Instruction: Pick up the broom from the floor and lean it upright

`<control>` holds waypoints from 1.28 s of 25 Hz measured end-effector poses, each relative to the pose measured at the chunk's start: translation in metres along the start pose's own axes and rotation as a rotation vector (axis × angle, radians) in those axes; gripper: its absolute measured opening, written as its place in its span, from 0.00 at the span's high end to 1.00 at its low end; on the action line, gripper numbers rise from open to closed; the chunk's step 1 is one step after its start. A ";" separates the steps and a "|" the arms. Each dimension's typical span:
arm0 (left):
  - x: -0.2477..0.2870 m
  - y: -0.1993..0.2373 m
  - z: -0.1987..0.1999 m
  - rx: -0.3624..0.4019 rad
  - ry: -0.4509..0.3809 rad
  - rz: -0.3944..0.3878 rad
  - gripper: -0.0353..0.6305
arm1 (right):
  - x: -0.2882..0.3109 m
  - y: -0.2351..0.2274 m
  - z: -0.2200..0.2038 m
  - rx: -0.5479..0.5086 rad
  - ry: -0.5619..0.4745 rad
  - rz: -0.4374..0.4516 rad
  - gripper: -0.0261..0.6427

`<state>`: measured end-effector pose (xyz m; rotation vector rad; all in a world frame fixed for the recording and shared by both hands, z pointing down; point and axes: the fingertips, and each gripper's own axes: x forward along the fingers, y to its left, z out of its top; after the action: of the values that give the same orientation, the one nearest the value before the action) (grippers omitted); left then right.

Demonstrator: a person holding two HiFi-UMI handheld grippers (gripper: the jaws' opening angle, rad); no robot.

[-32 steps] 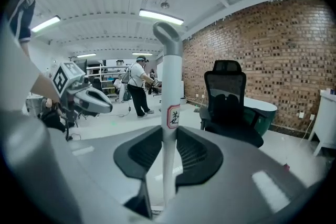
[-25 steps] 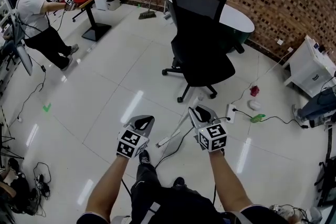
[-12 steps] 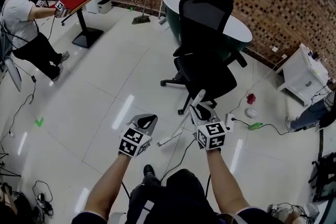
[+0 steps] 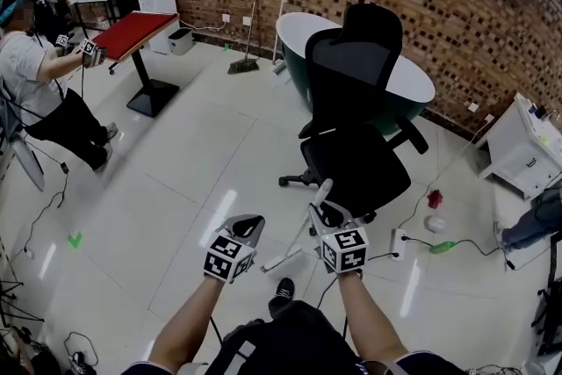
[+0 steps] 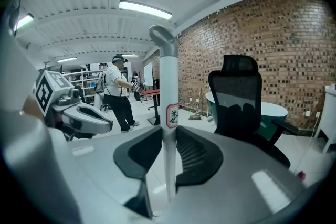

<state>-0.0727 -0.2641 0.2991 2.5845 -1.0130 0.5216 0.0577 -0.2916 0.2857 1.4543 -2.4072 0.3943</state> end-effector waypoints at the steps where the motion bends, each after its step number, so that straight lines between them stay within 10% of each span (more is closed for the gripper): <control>1: 0.007 0.009 0.006 0.002 0.002 0.006 0.95 | 0.012 -0.004 0.004 0.005 -0.001 0.008 0.83; 13: 0.091 0.105 0.054 0.016 0.009 -0.044 0.95 | 0.129 -0.042 0.041 0.052 0.029 0.004 0.83; 32: 0.230 0.230 0.098 0.024 0.096 -0.454 0.95 | 0.255 -0.112 0.014 0.305 0.209 -0.406 0.83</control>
<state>-0.0548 -0.5998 0.3504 2.6606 -0.3684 0.5281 0.0433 -0.5531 0.3814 1.8732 -1.8885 0.7915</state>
